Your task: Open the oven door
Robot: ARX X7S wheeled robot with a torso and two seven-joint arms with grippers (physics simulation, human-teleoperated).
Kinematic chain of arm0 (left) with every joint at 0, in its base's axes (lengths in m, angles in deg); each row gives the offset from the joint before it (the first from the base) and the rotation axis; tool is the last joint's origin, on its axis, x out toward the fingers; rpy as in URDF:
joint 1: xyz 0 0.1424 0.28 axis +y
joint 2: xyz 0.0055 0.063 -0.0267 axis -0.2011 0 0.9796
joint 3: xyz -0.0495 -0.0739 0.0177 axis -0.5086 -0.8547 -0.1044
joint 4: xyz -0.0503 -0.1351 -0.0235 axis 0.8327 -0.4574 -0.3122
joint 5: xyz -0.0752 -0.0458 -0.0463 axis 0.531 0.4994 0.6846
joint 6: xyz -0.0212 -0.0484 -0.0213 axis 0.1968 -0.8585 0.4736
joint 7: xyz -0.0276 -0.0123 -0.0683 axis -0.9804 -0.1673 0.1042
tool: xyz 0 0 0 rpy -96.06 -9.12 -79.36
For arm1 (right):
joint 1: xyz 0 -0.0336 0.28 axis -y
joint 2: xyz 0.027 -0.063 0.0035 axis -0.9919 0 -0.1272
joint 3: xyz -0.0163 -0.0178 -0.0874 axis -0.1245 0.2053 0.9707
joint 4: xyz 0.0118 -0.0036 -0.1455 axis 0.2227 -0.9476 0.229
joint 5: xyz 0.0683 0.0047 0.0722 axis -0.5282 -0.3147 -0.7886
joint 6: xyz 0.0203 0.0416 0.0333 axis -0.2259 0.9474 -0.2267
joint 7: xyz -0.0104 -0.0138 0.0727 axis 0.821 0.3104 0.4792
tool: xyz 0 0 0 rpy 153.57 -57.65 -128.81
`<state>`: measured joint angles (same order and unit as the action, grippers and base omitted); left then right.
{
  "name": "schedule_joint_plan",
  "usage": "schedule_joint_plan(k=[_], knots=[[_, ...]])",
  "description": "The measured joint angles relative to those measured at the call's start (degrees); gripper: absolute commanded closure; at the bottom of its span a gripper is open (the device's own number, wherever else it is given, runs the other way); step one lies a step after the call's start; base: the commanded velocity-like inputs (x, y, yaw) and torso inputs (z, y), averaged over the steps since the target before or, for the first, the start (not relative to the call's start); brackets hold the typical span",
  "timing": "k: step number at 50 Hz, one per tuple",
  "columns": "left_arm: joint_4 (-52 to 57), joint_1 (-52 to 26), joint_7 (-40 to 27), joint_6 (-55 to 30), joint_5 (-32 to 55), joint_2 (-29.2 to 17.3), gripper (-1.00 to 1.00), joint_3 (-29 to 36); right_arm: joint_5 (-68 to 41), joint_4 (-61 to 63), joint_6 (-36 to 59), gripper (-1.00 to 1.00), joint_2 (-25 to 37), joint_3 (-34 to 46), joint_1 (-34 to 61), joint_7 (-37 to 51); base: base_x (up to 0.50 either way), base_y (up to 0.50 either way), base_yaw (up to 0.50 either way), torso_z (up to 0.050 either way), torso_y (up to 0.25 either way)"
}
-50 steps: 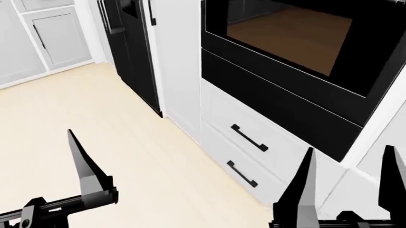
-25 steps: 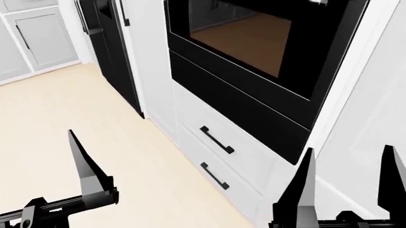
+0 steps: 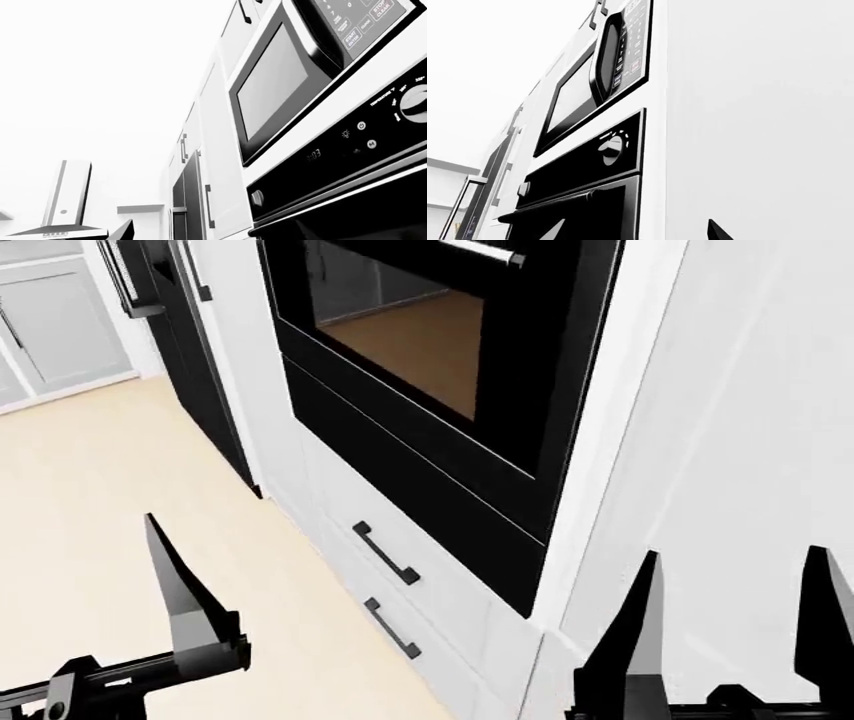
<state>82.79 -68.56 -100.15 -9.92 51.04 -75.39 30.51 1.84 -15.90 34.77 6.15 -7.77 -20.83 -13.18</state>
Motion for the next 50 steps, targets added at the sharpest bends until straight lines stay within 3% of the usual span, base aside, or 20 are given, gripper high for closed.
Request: schedule_joint_plan(k=[13, 50], knots=[[0.0, -0.1, -0.2, -0.1, -0.3, -0.1, -1.0, 0.4, -0.2, -0.2, -0.3, -1.0, 0.3, 0.0, 0.1, 0.4, 0.45, -0.01, 0.0, 0.0, 0.0], [0.5, -0.6, -1.1, -1.0, -0.9, -1.1, -1.0, 0.2, 0.3, -0.2, -1.2, -1.0, 0.6, 0.2, 0.2, 1.7, 0.0, 0.0, 0.0, 0.0, 0.0]])
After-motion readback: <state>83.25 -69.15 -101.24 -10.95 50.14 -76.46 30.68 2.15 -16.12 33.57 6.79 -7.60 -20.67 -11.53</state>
